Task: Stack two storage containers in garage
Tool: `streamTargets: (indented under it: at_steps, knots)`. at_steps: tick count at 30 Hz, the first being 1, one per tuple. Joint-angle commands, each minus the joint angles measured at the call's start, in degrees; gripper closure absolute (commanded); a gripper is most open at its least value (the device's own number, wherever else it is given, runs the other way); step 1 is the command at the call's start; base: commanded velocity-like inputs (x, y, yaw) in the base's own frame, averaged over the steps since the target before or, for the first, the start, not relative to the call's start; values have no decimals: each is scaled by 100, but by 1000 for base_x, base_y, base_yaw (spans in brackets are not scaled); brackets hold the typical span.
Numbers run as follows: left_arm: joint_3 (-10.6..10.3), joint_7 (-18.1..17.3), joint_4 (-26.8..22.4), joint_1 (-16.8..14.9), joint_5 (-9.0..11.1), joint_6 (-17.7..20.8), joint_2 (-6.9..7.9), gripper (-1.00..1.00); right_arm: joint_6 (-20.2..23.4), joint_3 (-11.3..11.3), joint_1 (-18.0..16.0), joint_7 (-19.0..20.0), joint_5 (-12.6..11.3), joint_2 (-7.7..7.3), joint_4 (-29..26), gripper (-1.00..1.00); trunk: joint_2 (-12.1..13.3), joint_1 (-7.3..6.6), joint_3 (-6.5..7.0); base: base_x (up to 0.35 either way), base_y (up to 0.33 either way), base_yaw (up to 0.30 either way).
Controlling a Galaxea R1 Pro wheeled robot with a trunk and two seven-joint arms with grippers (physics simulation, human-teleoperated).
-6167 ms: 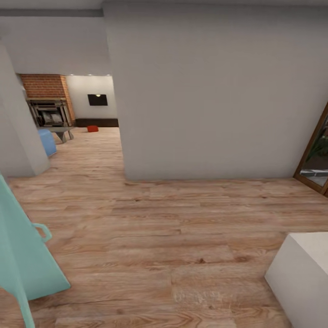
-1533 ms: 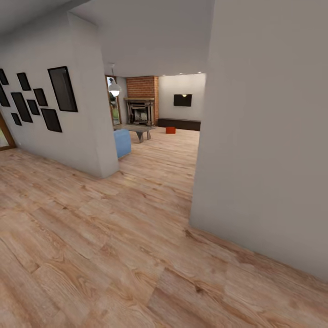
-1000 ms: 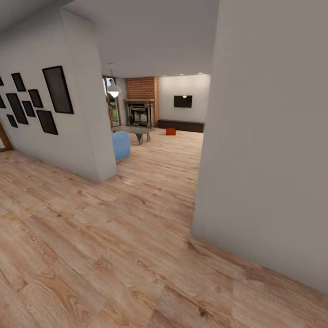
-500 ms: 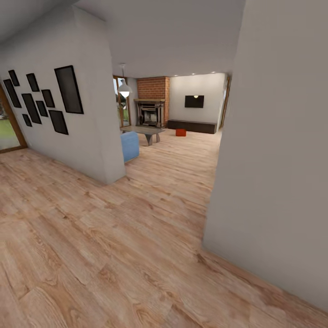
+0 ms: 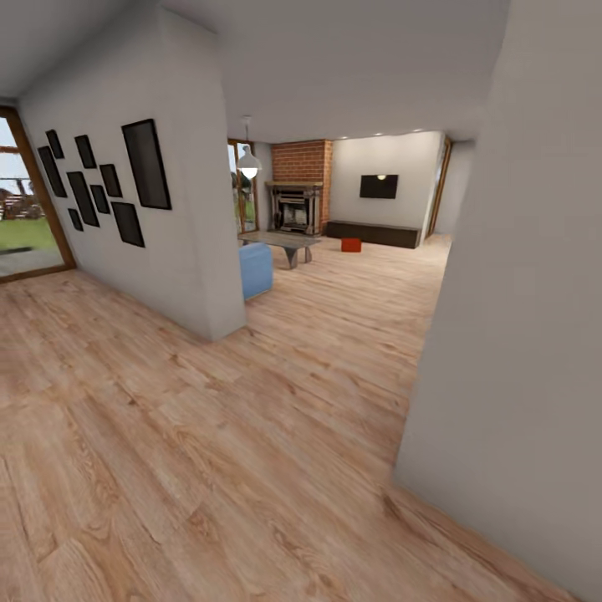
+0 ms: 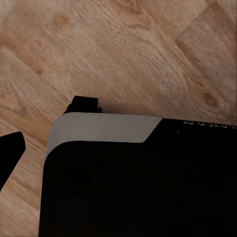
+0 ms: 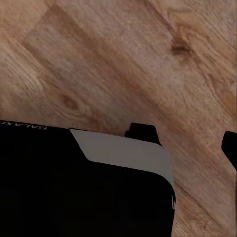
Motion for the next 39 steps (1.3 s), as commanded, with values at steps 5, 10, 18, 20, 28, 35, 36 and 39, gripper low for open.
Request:
streamTargets:
  at_steps: [5, 10, 18, 20, 28, 35, 36, 39]
  knots:
    - [-2, 10, 5, -3, 46, -14, -2, -100, -32, 48, -6, -7, -51, 5, 18, -100, -3, 3, -6, 323, 0, 277]
    - [1, 10, 5, -5, 46, -14, -2, -100, -33, 48, -6, -7, -51, 5, 18, -100, -3, 3, -6, 323, 0, 281]
    - [1, 10, 5, -5, 46, -14, -2, -100, -33, 48, -6, -2, -54, 5, 18, -100, -3, 3, -6, 323, 0, 250]
    - [1, 10, 5, -2, 46, -14, -2, -100, -33, 48, -6, 1, -55, 5, 18, -100, -3, 3, -6, 323, 0, 71]
    - [-3, 11, 5, -4, 46, -14, 3, -100, -40, 48, -6, 2, -51, 5, 18, -100, -3, 3, -6, 323, 0, 12]
    - [-3, 12, 5, -4, 46, -14, 0, -100, -44, 48, -6, -3, -51, 5, 18, -100, -3, 3, -6, 323, 0, 0]
    - [-3, 11, 5, -4, 46, -14, -1, -100, -43, 48, -6, -3, -51, 8, 18, -100, -3, 3, -6, 323, 0, 0]
    - [-1, 10, 5, 1, 46, -14, -2, -100, -48, 48, -6, -2, -51, 7, 18, -100, -3, 3, -6, 323, 0, 0]
